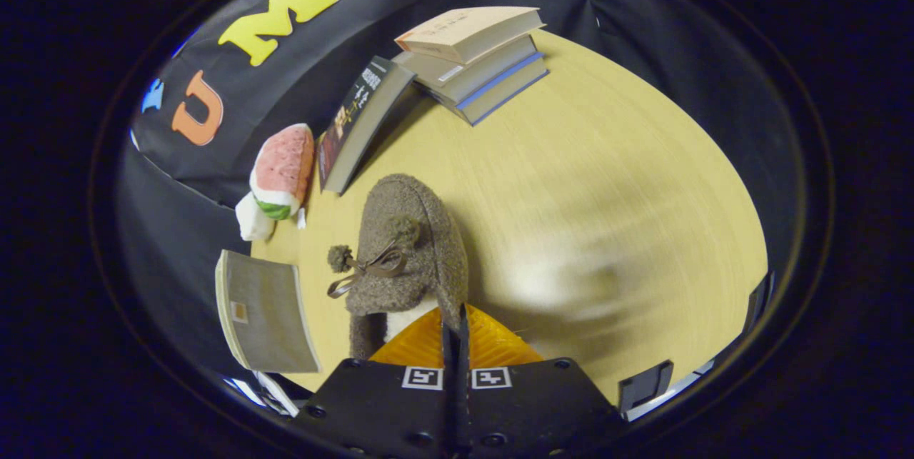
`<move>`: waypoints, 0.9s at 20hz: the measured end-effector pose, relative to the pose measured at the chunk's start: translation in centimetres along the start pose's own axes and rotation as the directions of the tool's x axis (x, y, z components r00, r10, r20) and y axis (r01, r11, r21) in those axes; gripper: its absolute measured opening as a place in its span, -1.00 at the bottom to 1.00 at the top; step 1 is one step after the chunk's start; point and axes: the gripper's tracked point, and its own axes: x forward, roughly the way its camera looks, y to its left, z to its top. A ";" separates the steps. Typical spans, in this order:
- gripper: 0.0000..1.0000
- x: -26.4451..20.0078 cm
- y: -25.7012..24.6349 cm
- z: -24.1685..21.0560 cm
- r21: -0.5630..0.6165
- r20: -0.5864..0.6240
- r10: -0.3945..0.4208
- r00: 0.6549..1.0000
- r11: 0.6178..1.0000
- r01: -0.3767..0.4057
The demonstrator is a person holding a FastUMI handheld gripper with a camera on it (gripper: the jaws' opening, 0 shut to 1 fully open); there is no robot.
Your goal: Open the storage box then place both shoes into the box .Put the left shoe in first, then the right shoe, with the right side of both shoes facing outward in a uniform manner.
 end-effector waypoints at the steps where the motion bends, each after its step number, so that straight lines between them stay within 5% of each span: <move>1: -1.00 -0.7 1.1 0.1 0.000 0.011 0.017 1.000 1.000 -0.017; 10: -1.00 -8.2 11.4 1.5 -0.041 0.179 0.106 0.978 0.994 -0.100; 18: -1.00 -10.6 25.8 -2.2 -0.083 0.288 0.126 0.949 0.991 -0.106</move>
